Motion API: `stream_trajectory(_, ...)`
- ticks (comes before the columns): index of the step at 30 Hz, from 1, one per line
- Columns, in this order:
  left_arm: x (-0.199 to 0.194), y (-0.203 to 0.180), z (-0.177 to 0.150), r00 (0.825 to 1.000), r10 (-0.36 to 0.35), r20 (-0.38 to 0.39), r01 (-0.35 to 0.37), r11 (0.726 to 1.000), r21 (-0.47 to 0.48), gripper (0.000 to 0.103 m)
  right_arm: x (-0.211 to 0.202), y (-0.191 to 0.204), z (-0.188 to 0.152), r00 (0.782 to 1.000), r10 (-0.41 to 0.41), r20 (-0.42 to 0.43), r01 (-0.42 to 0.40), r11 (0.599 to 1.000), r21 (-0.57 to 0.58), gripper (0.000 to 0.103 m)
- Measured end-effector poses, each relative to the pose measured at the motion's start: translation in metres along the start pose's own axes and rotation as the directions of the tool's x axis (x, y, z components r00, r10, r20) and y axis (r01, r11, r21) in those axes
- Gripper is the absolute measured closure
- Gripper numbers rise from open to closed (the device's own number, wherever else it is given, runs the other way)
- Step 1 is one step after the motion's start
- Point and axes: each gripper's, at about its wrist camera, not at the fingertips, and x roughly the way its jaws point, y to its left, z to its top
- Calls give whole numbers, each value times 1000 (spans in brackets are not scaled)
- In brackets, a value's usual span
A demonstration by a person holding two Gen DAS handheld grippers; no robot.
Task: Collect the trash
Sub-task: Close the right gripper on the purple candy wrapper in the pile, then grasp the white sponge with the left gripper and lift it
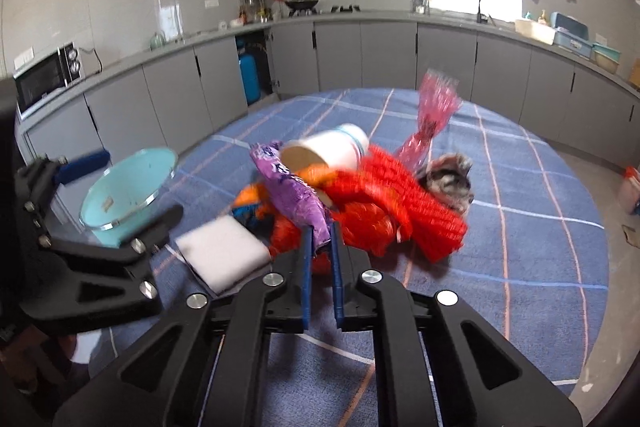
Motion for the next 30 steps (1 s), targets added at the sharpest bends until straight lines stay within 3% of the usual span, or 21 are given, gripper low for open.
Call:
stream_trajectory(5, -3, -11, 0, 999, -30, 13, 30, 999, 24, 6, -22, -3, 5, 996, -34, 81, 32, 999, 28, 96)
stream_trajectory(9, 1, -22, 1, 998, -61, 2, 61, 998, 25, 6, -34, -7, -3, 987, -109, 120, 105, 994, 38, 96)
stream_trajectory(14, 9, -30, 0, 994, -110, -30, 110, 994, 15, 6, -29, -15, -20, 986, -146, 86, 141, 988, 63, 96)
stream_trajectory(24, 29, -37, -8, 977, -183, -105, 184, 983, -2, 7, -23, -15, -27, 989, -131, 69, 127, 990, 62, 96)
stream_trajectory(25, 31, -37, -8, 976, -188, -110, 188, 982, -6, 11, -23, -15, -28, 989, -131, 68, 127, 990, 61, 96)
stream_trajectory(29, 35, -34, -13, 950, -279, -139, 276, 960, -41, 45, -21, -13, -30, 989, -131, 67, 127, 990, 60, 96)
stream_trajectory(30, 33, -36, -13, 948, -287, -135, 286, 958, -29, 48, -20, -13, -30, 989, -130, 67, 126, 990, 58, 96)
